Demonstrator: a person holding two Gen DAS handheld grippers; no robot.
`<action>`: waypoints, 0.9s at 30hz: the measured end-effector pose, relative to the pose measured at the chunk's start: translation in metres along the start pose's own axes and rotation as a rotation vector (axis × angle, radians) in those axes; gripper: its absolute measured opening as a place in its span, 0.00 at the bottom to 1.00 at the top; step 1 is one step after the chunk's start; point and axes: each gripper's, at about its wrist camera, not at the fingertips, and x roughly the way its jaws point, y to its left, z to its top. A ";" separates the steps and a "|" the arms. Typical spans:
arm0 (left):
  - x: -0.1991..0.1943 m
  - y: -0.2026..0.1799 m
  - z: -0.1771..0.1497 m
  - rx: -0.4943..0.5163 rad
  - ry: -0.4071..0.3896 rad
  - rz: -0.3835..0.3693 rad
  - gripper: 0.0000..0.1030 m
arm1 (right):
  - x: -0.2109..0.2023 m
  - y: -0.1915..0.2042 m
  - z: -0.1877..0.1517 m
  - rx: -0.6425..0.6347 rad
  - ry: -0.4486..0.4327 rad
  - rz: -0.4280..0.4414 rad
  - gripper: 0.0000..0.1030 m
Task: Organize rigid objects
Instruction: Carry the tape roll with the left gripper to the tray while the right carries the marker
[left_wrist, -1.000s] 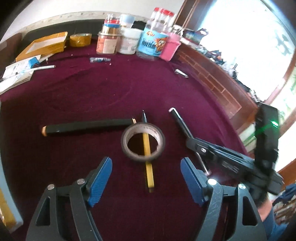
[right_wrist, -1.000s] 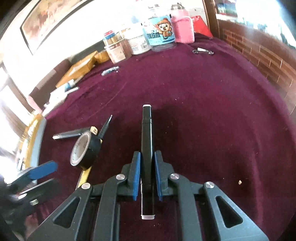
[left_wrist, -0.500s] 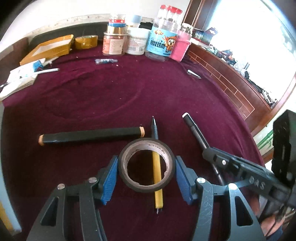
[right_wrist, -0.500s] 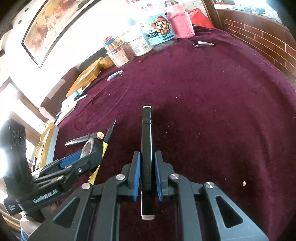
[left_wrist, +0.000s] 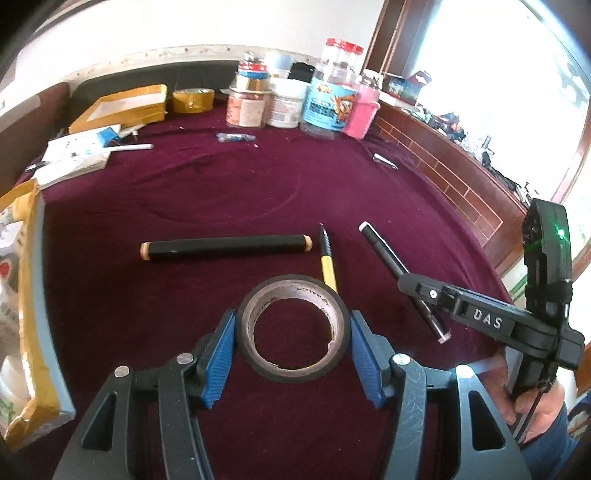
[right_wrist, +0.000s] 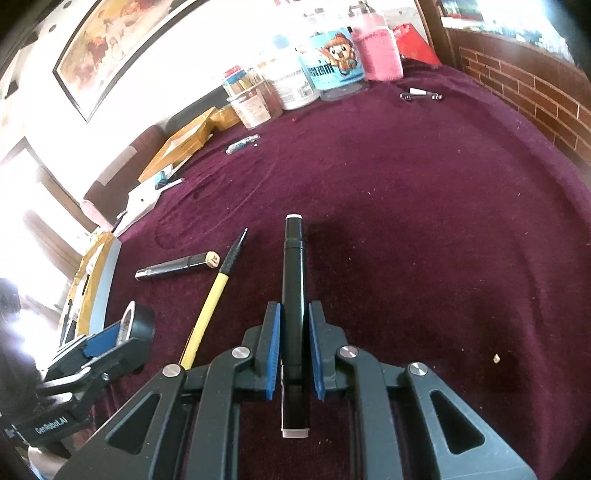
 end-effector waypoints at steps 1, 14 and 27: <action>-0.003 0.003 0.000 -0.004 -0.008 0.003 0.60 | -0.001 0.004 -0.001 -0.006 0.003 0.005 0.14; -0.056 0.047 0.006 -0.089 -0.133 0.035 0.60 | -0.015 0.068 -0.004 -0.123 0.039 0.117 0.14; -0.115 0.122 -0.007 -0.230 -0.242 0.141 0.60 | -0.014 0.157 -0.003 -0.266 0.091 0.228 0.14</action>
